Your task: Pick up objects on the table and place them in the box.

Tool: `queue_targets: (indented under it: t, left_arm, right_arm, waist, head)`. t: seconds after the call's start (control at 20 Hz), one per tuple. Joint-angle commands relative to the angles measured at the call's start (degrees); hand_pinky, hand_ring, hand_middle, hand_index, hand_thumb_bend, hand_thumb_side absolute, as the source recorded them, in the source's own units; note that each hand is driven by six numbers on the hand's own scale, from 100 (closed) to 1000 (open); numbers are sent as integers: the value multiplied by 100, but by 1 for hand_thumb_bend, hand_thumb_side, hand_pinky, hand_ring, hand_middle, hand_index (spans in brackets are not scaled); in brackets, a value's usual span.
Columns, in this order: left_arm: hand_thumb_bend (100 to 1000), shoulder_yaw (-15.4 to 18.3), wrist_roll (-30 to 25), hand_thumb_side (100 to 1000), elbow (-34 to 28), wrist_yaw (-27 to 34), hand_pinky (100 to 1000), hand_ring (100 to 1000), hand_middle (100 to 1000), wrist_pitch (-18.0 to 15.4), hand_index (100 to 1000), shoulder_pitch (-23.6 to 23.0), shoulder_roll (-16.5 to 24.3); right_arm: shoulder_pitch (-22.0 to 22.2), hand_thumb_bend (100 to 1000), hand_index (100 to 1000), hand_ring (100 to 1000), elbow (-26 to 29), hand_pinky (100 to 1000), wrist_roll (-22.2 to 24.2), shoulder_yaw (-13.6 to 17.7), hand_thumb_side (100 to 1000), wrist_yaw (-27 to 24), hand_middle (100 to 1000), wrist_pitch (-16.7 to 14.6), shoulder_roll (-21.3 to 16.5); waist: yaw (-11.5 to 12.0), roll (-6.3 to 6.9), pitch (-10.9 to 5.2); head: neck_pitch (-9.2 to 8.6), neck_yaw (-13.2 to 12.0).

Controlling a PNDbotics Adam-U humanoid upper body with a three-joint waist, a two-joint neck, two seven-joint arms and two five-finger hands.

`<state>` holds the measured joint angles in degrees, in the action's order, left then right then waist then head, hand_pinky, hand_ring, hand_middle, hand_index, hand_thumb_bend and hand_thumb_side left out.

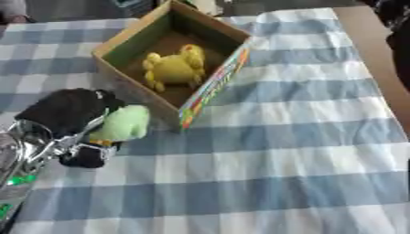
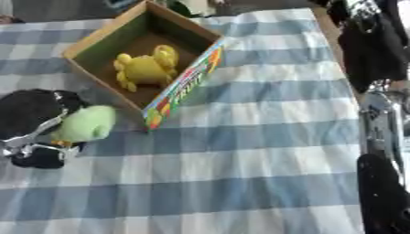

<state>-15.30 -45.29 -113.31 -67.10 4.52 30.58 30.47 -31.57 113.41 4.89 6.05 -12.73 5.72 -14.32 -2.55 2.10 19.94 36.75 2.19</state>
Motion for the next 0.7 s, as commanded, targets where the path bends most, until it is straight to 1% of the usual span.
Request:
queue_targets:
  t: [0.05,0.25,0.45,0.6,0.7]
  left_arm:
    - [100,154,52,248,-128,181,481,696,627,-147,802,216,351]
    - [100,253,182,254,-128,299,465,680,613,-210,790,482,500]
    - [100,366,391,265,-128,382,457,671,607,-224,783,1032,509]
    - [100,349,280,266,-128,429,451,661,602,-136,782,1533,381]
    - [100,305,118,268,-128,508,443,651,595,5,770,1800,283]
  right_arm:
    - [-42,100,828,807,103,851,-12,42,479,31,477,8,-71]
    - [-40,100,828,807,98,851,-15,43,482,36,477,7,-80]
    - [-43,100,827,807,83,852,-21,42,481,33,477,-9,-85]
    - [-48,100,827,807,75,851,-13,29,483,29,477,-11,-75]
    - [-59,100,827,807,72,851,-3,18,484,28,477,-15,-68]
  waist:
    - [17,5,-154]
    - [18,2,-159]
    - [26,-12,-171]
    - [25,-18,-185]
    - [9,-24,-189]
  head:
    - [10,24]
    - [14,43]
    - [29,59]
    - [35,44]
    - [30,29]
